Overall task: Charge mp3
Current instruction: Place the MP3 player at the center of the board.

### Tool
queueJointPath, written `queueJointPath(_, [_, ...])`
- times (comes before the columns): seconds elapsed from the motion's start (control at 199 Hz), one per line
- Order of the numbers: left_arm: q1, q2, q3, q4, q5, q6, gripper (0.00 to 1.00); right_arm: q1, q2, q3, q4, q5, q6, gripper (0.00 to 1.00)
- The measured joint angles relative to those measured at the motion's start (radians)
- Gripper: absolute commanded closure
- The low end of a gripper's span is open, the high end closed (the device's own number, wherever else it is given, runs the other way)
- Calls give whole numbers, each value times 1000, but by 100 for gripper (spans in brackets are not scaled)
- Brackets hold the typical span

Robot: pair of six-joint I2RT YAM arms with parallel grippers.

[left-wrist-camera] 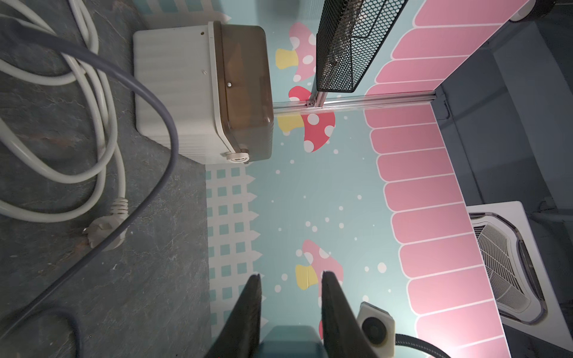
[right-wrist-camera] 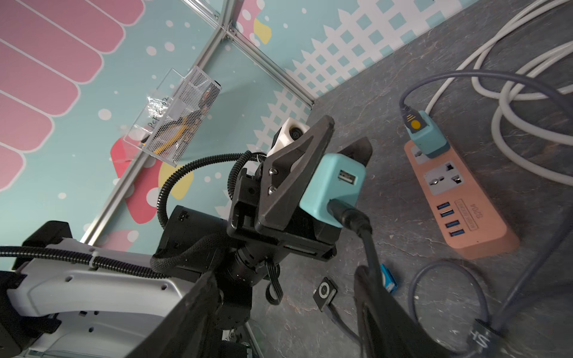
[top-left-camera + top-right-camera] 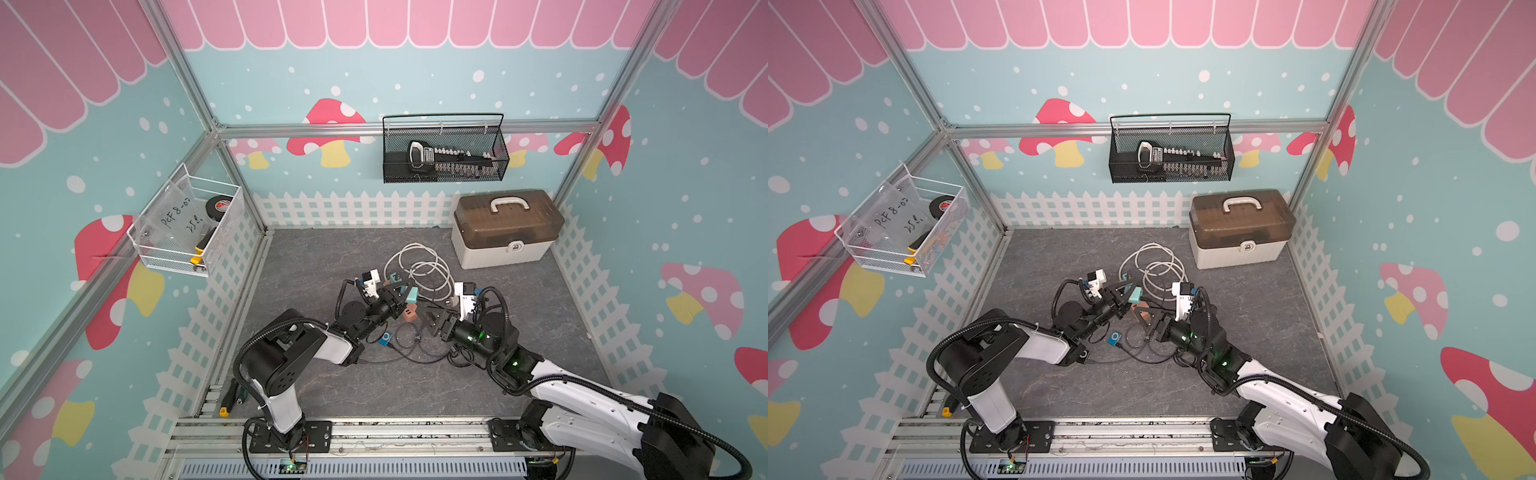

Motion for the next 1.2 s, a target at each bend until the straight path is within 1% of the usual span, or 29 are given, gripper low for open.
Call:
queueJointPath(0.125, [2, 37, 4, -2, 5, -13, 100, 0, 16, 4, -61, -41, 13, 27])
queueJointPath(0.291, [5, 64, 11, -6, 3, -23, 100, 0, 53, -8, -63, -69, 26, 27])
queueJointPath(0.361, [9, 64, 12, -7, -1, -24, 100, 0, 76, -9, -46, -91, 37, 24])
queueJointPath(0.452, [16, 64, 12, -10, -14, -26, 100, 0, 107, -9, -19, -132, 67, 24])
queueJointPath(0.667, [29, 64, 12, -16, -45, -26, 100, 0, 185, -12, 96, -290, 197, 18])
queueJointPath(0.753, [29, 66, 13, -17, -45, -26, 100, 0, 167, -12, 101, -315, 214, 21])
queueJointPath(0.823, [28, 72, 16, -18, -43, -26, 100, -3, 111, 1, 14, -305, 180, 23])
queueJointPath(0.878, [28, 75, 16, -19, -42, -26, 100, -8, 54, 40, -117, -274, 113, 24])
queueJointPath(0.938, [28, 75, 16, -19, -38, -24, 100, -15, -2, 104, -243, -231, 42, 28])
queueJointPath(0.988, [28, 75, 16, -18, -32, -21, 100, -27, -40, 148, -300, -207, -4, 30])
queueJointPath(1.034, [28, 75, 16, -19, -24, -18, 100, -53, -64, 182, -339, -200, -37, 30])
queueJointPath(1.119, [28, 75, 16, -18, -3, -11, 100, -125, -60, 222, -377, -217, -77, 30])
queueJointPath(1.204, [28, 75, 16, -18, 22, -7, 100, -198, -1, 234, -399, -246, -115, 30])
